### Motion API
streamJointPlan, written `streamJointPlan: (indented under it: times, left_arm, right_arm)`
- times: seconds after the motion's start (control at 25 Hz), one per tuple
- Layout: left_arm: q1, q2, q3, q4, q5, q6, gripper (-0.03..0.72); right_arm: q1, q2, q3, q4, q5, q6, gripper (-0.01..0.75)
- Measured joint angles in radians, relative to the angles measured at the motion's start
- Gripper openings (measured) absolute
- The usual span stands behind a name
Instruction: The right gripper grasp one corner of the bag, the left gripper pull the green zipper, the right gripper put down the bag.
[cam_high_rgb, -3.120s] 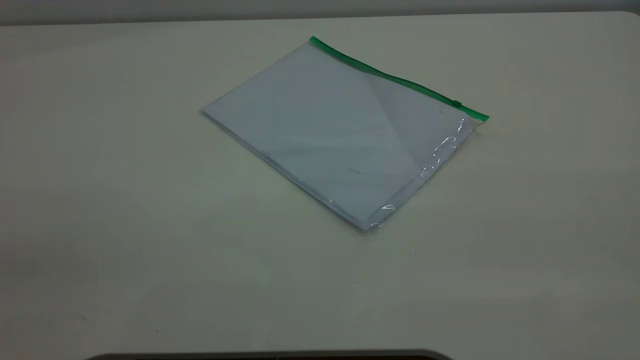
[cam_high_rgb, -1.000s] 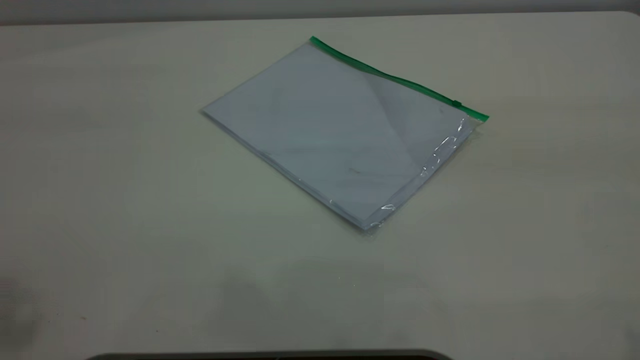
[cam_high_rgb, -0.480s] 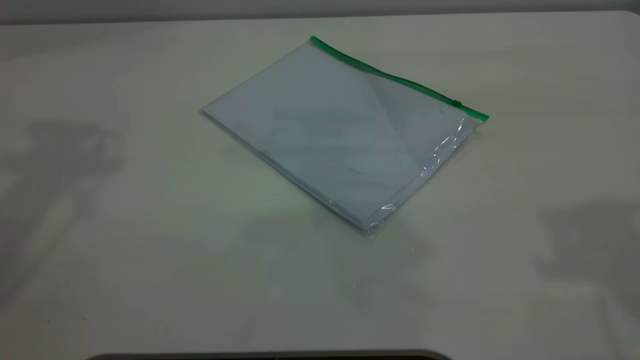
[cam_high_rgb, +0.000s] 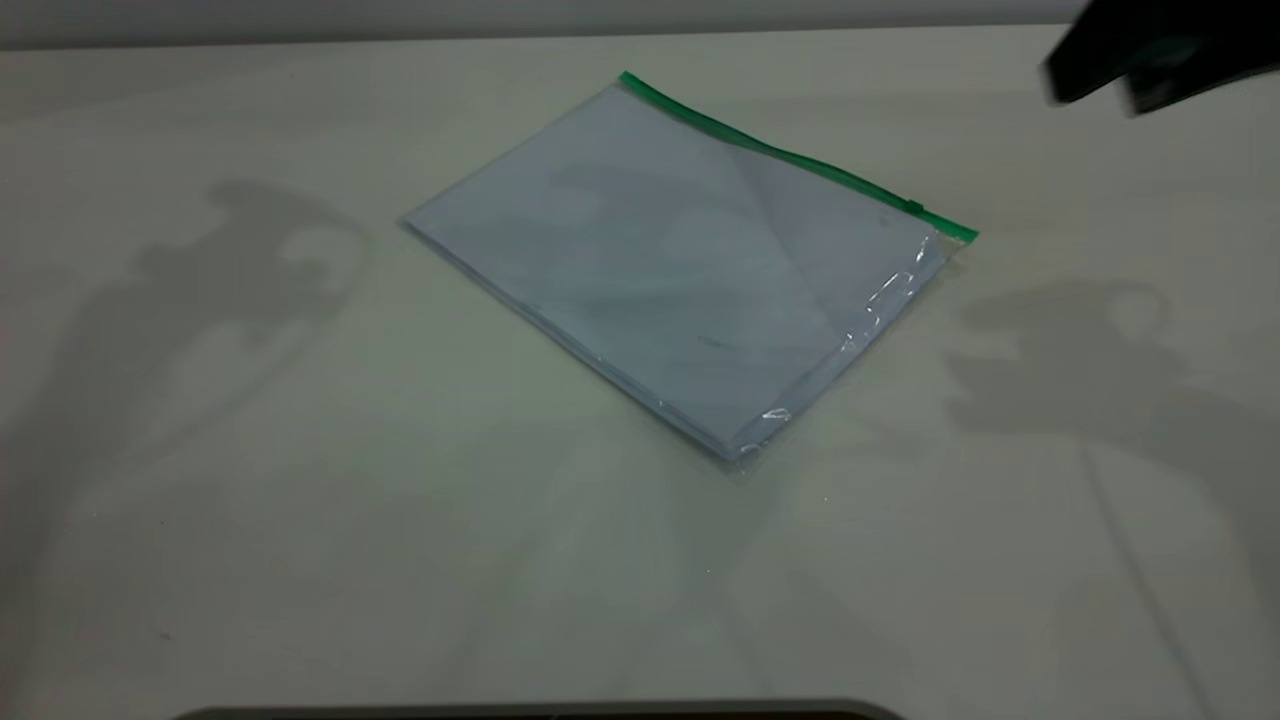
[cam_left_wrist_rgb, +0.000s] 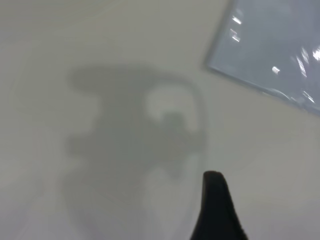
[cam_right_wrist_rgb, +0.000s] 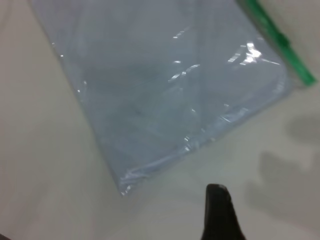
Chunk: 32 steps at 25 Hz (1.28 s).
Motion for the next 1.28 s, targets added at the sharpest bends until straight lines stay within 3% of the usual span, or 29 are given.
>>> streamJointPlan:
  times: [0.28,0.48,0.68,1.28]
  left_arm:
    - [-0.004,0.065,0.000,-0.102,0.033,0.097,0.573]
    - [-0.004,0.076,0.000,-0.104,0.033,0.100,0.573]
    - [-0.004,0.076,0.000,-0.108,0.032,0.101,0.573]
    - [-0.004,0.076,0.000,-0.150,0.026,0.101,0.573]
  right_arm:
    - [-0.003,0.301,-0.142,0.228,0.058,-0.248,0.524]
    - [-0.055,0.451,-0.265,0.245,0.153,-0.276,0.539]
    - [-0.121,0.553,-0.346,0.246,0.174,-0.282,0.577]
    - [-0.135,0.715,-0.484,0.303,0.249,-0.451,0.585]
